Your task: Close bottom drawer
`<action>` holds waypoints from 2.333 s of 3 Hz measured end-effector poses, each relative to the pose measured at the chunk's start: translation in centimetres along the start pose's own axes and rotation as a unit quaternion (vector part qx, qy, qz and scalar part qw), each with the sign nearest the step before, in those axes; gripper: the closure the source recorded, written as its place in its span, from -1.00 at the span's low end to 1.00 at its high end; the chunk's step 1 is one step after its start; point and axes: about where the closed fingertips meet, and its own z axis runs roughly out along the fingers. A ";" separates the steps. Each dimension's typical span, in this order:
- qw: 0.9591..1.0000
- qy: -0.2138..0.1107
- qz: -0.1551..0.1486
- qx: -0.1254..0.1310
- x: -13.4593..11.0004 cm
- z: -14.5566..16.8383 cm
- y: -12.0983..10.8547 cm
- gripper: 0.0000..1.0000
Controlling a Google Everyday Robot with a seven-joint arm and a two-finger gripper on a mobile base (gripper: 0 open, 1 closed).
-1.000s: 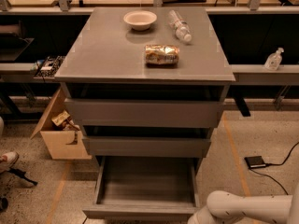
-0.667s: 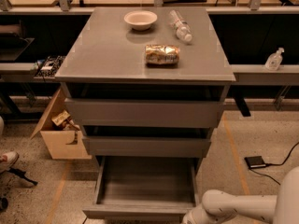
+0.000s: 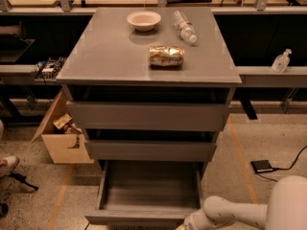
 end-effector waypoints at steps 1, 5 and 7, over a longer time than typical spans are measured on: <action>1.000 -0.021 0.001 0.004 -1.0 1.7 -1.4 1.00; 0.992 -0.105 -0.063 -0.017 -8.1 4.0 -0.9 1.00; 0.988 -0.128 -0.092 -0.001 -10.7 3.2 0.2 1.00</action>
Offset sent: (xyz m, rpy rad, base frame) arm 0.0476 0.0191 -0.0457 0.0600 -0.1031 -0.0568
